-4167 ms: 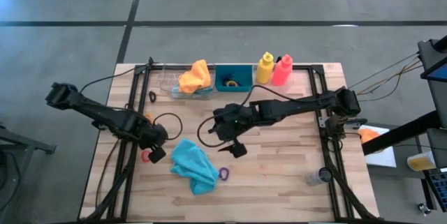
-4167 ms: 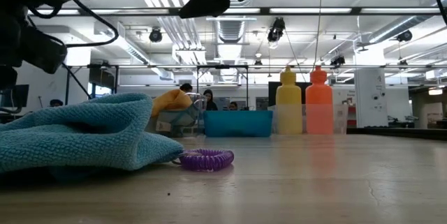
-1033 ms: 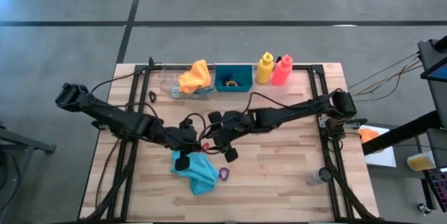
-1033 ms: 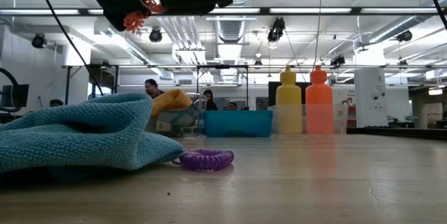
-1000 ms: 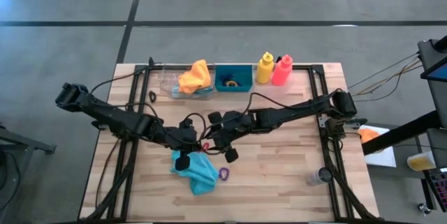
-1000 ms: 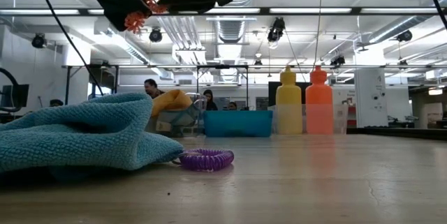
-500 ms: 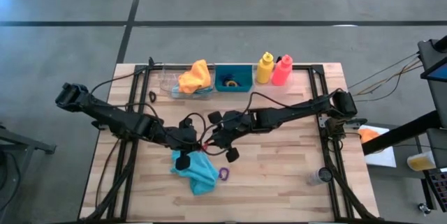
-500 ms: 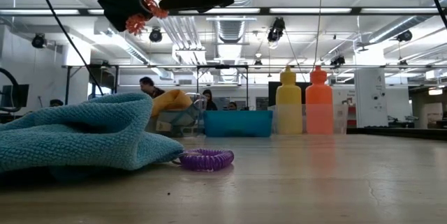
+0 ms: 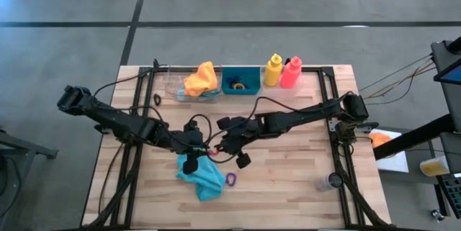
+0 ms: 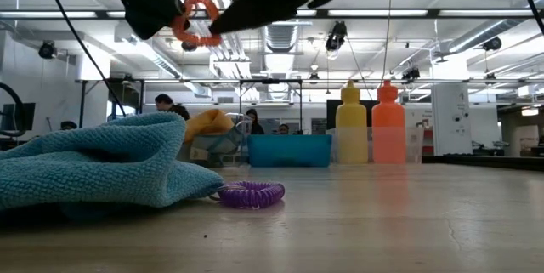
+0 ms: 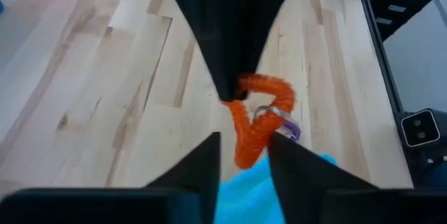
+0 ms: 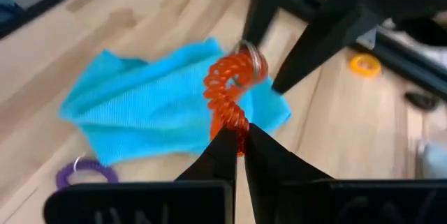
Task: Pick & Place Sports Items
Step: Put the orange spring keychain into the blue bin
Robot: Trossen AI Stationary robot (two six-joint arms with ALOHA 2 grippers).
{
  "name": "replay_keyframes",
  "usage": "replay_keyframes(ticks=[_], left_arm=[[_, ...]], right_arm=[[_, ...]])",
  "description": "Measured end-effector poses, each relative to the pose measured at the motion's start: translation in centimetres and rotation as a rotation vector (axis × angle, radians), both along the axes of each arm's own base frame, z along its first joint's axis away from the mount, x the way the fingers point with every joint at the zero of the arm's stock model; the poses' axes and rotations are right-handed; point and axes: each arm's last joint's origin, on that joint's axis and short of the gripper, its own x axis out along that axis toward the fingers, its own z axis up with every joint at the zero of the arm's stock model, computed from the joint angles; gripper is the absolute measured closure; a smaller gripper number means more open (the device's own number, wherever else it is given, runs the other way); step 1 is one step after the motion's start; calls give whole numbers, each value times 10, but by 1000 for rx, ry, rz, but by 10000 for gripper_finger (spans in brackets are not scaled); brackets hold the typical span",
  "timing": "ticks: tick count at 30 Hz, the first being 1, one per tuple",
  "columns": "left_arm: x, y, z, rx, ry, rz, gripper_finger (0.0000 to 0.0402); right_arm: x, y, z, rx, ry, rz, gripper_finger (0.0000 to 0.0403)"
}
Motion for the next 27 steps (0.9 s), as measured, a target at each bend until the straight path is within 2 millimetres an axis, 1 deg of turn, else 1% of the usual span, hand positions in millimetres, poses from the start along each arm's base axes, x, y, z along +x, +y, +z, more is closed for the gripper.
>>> replay_keyframes(ticks=[3, 6, 9, 12, 15, 18, 24, 27], left_arm=[[0, 0, 0, 2, 0, 2, 232], [0, 0, 0, 2, 0, 2, 186], [0, 0, 0, 2, 1, 1, 148], [-1, 0, -3, 5, 8, 1, 126], [-3, 1, -8, 2, 25, 9, 122], [-4, 2, -13, -15, 41, 29, 122], [-8, 3, -21, -49, 74, 72, 122], [-9, 3, -22, -47, 85, 75, 122]], right_arm=[[-2, -3, -3, -44, 38, -81, 391], [-5, -8, -7, -127, 78, -211, 391], [-7, -19, -9, -226, 96, -356, 391], [-9, -36, -9, -360, 102, -550, 391], [-11, -59, -6, -488, 87, -745, 391], [-13, -86, -5, -531, 93, -862, 391], [-25, -149, -8, -476, 135, -1048, 392], [-32, -178, -10, -365, 157, -1066, 392]])
